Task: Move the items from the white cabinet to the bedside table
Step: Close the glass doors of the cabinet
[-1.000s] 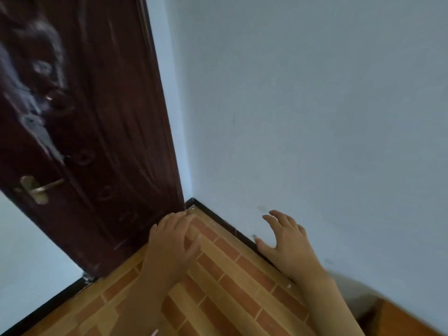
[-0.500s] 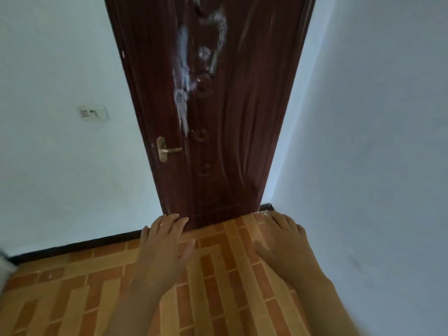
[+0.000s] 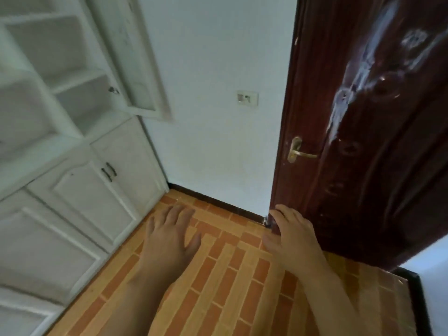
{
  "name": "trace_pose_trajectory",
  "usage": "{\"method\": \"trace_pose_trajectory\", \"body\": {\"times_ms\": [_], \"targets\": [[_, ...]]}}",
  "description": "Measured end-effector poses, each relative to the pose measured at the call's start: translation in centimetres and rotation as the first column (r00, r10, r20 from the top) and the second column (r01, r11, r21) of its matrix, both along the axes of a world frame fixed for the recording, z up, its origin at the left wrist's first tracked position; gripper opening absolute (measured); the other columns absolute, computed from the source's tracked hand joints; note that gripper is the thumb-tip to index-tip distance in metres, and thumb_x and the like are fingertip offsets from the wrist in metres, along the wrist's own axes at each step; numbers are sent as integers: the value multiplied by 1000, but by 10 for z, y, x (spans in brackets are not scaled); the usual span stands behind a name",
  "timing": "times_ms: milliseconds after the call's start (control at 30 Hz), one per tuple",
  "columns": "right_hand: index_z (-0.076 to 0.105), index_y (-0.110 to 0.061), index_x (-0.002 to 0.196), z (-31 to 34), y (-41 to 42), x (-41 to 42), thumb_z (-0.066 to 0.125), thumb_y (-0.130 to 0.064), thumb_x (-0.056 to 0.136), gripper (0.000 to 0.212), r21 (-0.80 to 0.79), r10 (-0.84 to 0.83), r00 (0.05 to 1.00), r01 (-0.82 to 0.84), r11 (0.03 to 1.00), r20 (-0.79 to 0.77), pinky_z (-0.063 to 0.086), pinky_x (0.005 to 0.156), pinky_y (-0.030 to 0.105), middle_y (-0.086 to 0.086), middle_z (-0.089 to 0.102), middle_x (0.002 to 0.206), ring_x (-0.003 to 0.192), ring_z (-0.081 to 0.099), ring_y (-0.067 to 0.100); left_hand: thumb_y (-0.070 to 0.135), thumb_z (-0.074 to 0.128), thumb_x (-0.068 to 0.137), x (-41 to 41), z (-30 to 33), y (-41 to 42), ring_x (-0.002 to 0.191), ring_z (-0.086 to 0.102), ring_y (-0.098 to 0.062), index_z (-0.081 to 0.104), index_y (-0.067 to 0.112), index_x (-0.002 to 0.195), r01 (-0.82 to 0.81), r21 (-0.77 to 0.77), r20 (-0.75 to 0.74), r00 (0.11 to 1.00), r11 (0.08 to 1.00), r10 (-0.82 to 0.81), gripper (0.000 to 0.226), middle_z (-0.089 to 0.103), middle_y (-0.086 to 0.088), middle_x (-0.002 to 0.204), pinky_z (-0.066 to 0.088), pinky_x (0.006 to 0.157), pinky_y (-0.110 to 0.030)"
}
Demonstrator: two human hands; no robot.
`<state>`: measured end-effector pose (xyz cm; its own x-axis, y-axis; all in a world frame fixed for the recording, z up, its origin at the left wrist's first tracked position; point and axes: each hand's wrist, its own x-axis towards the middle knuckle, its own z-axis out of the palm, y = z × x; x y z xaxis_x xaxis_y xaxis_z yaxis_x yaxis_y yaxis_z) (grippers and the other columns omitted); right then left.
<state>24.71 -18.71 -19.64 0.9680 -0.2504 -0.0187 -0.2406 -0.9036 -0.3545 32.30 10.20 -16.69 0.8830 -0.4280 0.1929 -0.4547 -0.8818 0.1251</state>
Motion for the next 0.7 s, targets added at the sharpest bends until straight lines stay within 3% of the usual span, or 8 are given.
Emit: {"method": "trace_pose_trajectory", "body": {"times_ms": [67,200,333,467,700], "targets": [[41,-31,154,-3,20,25,32,-69,89,75,25,97,995,-98,995,16,24,124,44,-10,32,164,152,24,14,63,37,94,-2,5,26,140,41,-27,50,30,143,-107,15,11,994,994,106,60,51,1,149,36,114,-55],[39,-30,154,3,72,63,49,-64,97,67,11,306,951,-307,952,33,26,123,44,-9,32,164,152,28,15,59,47,98,-18,9,84,144,38,-25,49,32,145,-313,-6,18,949,950,313,55,49,4,150,33,118,-52],[33,-35,156,13,122,92,41,-69,96,70,46,434,898,-438,898,72,28,124,44,-14,29,164,152,26,12,63,37,95,-32,11,135,142,40,-23,48,33,145,-445,-27,32,895,895,446,59,50,5,149,35,116,-48],[33,-33,157,25,174,119,35,-72,94,75,28,514,849,-521,853,123,27,125,45,-15,28,164,152,24,11,64,33,93,-34,17,185,142,41,-23,49,31,145,-524,-62,45,849,850,527,64,51,5,149,36,115,-49],[37,-32,156,56,283,153,46,-62,100,64,-6,582,790,-592,806,192,21,125,39,-12,29,165,153,22,10,62,34,95,-9,34,286,142,39,-22,49,30,145,-553,-140,79,821,822,566,62,50,5,149,35,116,-48]]}}
